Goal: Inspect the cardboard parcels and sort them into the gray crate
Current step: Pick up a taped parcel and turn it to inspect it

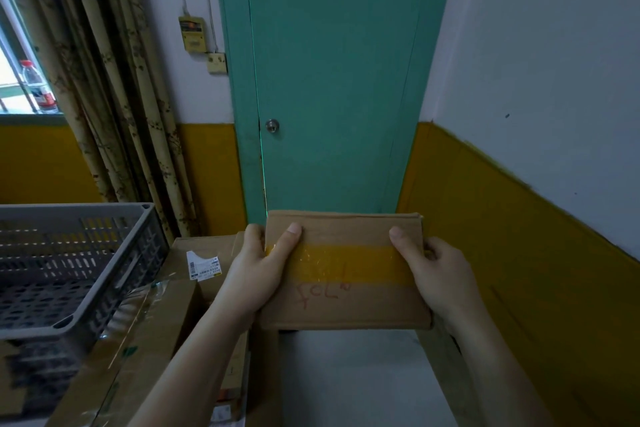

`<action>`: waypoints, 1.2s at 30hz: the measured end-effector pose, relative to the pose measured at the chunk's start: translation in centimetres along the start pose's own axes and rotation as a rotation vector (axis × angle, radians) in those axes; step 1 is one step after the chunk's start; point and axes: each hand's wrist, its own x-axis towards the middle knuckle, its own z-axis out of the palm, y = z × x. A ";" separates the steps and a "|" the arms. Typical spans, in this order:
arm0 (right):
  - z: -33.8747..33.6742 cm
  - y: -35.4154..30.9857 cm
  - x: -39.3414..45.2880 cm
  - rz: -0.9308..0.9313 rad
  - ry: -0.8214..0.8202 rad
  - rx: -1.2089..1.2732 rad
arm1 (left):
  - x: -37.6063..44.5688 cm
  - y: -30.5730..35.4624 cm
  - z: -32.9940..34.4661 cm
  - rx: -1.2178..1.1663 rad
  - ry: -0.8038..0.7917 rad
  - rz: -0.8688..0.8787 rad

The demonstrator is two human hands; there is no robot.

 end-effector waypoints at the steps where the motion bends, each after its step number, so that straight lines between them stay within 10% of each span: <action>1: 0.0 -0.3 -0.1 -0.031 0.021 -0.031 | 0.0 0.1 0.2 0.013 0.014 0.007; 14: -0.8 -2.0 -1.4 0.024 0.027 0.138 | -0.3 1.6 0.5 -0.089 0.156 -0.031; 36: 0.6 0.9 0.1 0.123 -0.057 0.283 | -0.1 -0.5 -0.5 -0.161 -0.106 -0.032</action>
